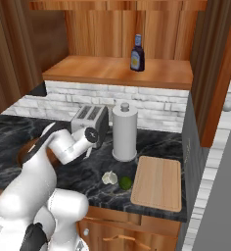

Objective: Open the cabinet. Place the bowl and condiment on the counter. Then place the lime and garlic on the cutting board.

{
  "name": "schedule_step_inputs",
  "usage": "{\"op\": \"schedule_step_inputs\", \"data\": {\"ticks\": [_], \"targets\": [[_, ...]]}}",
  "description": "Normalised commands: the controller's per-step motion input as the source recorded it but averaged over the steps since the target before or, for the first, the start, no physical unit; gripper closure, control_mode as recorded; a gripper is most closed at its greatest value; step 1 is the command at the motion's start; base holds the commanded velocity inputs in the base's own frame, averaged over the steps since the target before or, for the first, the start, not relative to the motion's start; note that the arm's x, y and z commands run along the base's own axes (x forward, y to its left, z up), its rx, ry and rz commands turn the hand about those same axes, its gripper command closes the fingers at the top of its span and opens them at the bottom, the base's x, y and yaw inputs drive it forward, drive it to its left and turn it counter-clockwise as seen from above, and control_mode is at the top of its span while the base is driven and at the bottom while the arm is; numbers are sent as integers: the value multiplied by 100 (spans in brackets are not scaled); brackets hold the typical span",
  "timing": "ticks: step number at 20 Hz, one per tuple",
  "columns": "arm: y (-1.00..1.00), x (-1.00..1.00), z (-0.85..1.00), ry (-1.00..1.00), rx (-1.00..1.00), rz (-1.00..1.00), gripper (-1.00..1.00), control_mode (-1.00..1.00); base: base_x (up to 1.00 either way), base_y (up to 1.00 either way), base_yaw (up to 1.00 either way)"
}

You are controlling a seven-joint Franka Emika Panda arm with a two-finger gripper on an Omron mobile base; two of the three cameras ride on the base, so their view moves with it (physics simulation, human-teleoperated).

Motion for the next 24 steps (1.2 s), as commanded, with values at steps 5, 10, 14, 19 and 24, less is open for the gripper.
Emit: {"op": "schedule_step_inputs", "data": {"ticks": [5,10,14,19,24], "targets": [[9,28,-25,-1,2,-3,100,-100,0,0,0],[11,33,-23,-1,2,-4,100,-100,0,0,0],[2,5,-3,0,0,0,-100,-100,0,0,0],[0,1,0,0,0,0,-100,-100,0,0,0],[-8,4,35,0,1,-2,-100,-100,0,0,0]]}}
